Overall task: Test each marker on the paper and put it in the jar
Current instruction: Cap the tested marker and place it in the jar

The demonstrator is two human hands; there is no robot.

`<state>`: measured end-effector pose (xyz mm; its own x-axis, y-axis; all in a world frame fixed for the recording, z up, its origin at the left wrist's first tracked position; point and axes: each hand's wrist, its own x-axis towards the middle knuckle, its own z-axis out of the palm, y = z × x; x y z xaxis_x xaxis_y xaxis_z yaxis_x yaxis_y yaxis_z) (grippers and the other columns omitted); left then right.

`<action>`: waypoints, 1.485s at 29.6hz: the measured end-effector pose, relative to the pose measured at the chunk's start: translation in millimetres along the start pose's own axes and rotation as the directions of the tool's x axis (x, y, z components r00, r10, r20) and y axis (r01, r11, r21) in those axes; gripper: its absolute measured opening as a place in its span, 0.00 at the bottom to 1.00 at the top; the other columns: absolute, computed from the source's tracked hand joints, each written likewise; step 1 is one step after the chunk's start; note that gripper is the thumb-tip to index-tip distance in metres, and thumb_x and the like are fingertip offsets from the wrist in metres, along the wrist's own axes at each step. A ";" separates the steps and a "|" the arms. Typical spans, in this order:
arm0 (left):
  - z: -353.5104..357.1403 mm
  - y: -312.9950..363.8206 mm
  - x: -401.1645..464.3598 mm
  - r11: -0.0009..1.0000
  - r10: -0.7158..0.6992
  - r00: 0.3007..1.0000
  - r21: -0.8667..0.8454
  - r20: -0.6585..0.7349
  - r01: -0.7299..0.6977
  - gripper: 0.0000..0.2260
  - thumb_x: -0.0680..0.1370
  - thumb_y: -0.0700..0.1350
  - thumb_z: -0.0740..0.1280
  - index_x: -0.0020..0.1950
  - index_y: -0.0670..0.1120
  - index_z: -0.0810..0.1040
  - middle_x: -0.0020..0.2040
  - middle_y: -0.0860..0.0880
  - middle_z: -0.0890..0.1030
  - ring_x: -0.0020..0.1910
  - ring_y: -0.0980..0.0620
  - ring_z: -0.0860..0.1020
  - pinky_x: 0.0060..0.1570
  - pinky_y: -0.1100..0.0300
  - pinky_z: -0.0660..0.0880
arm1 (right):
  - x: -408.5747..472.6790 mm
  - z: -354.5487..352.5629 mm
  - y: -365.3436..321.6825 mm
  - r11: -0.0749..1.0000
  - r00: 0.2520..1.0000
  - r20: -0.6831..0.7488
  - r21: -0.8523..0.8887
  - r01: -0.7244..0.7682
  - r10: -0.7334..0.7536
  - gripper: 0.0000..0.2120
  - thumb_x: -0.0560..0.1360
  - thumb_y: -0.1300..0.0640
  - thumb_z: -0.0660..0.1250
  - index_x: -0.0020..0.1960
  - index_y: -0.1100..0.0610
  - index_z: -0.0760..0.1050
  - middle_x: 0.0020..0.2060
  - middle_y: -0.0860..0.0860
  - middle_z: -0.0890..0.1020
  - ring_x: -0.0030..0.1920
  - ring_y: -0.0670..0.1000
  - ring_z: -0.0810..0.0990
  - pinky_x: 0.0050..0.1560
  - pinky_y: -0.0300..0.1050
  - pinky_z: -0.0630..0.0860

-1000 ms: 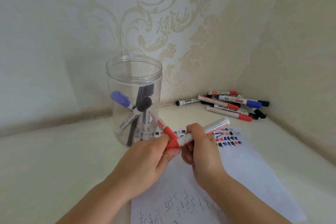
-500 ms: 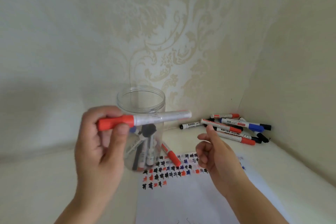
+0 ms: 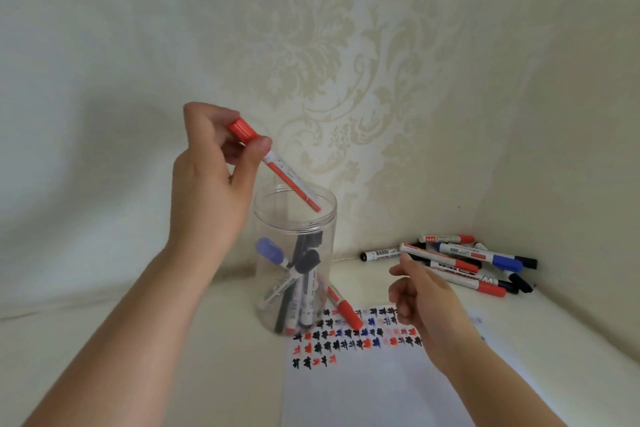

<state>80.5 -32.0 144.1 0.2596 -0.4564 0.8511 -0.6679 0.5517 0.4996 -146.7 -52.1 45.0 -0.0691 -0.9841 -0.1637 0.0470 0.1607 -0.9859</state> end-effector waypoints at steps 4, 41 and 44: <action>14.6 0.9 -1.7 0.987 -0.071 0.970 0.155 0.231 0.035 0.10 0.75 0.45 0.65 0.47 0.48 0.63 0.35 0.59 0.77 0.39 0.53 0.79 0.38 0.62 0.69 | 2.2 0.3 -2.9 0.999 1.000 -0.001 -0.029 0.019 -0.019 0.15 0.79 0.49 0.59 0.45 0.60 0.75 0.26 0.52 0.76 0.25 0.49 0.66 0.28 0.42 0.63; 145.7 -4.0 -127.8 0.997 -0.071 0.580 0.046 0.811 0.058 0.04 0.77 0.46 0.62 0.49 0.54 0.73 0.44 0.59 0.77 0.39 0.60 0.76 0.39 0.67 0.73 | 86.2 -115.9 26.7 -0.111 0.936 0.088 -0.992 0.053 -0.341 0.20 0.76 0.60 0.61 0.67 0.56 0.66 0.64 0.55 0.71 0.65 0.56 0.67 0.65 0.52 0.63; 156.2 -5.3 -132.1 0.998 -0.055 0.558 0.033 0.828 0.050 0.04 0.77 0.46 0.61 0.49 0.54 0.73 0.44 0.59 0.77 0.43 0.60 0.75 0.42 0.65 0.73 | 87.9 -119.8 28.4 -0.239 0.936 0.201 -0.962 0.133 -0.290 0.24 0.74 0.55 0.67 0.67 0.57 0.66 0.64 0.54 0.73 0.64 0.55 0.69 0.67 0.52 0.62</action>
<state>-59.2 -83.7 3.8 -0.3964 -0.8630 0.3133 -0.6764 0.5053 0.5359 -270.8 -125.0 -1.6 0.1225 -0.9825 0.1400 -0.9790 -0.0965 0.1797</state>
